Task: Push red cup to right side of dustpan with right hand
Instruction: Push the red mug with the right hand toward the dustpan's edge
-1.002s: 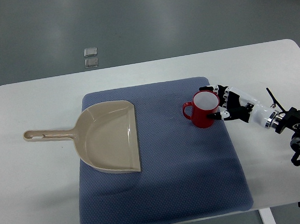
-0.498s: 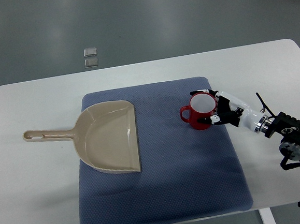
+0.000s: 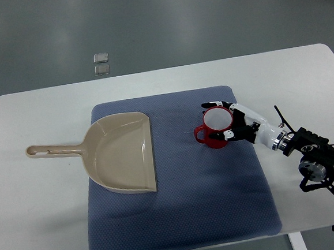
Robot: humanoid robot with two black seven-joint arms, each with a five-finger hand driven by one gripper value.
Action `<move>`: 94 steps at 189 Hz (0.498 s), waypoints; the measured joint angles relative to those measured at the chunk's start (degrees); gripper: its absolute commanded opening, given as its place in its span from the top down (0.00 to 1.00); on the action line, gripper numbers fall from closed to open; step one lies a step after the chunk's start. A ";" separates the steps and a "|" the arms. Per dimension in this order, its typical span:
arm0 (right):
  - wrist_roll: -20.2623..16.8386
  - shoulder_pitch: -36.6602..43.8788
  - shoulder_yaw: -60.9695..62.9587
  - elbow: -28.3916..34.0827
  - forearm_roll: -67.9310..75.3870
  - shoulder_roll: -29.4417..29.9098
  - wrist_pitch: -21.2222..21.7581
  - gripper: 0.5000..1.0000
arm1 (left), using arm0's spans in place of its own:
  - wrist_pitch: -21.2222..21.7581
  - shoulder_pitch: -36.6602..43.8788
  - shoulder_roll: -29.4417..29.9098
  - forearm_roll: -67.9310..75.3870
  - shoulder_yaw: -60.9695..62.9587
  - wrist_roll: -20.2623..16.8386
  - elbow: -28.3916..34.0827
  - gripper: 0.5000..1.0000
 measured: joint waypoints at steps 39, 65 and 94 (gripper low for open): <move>0.00 0.12 -0.22 0.00 -0.55 2.00 -1.00 0.14 | 0.00 0.00 0.00 0.00 0.00 0.00 0.00 0.00; 0.00 0.12 -0.91 0.00 -0.71 3.27 -2.21 0.14 | 0.00 0.00 0.00 0.00 0.00 0.00 0.00 0.00; 0.00 0.12 -1.43 0.16 -0.78 4.72 -3.01 0.14 | 0.00 0.00 0.00 0.01 0.04 0.00 -0.03 0.00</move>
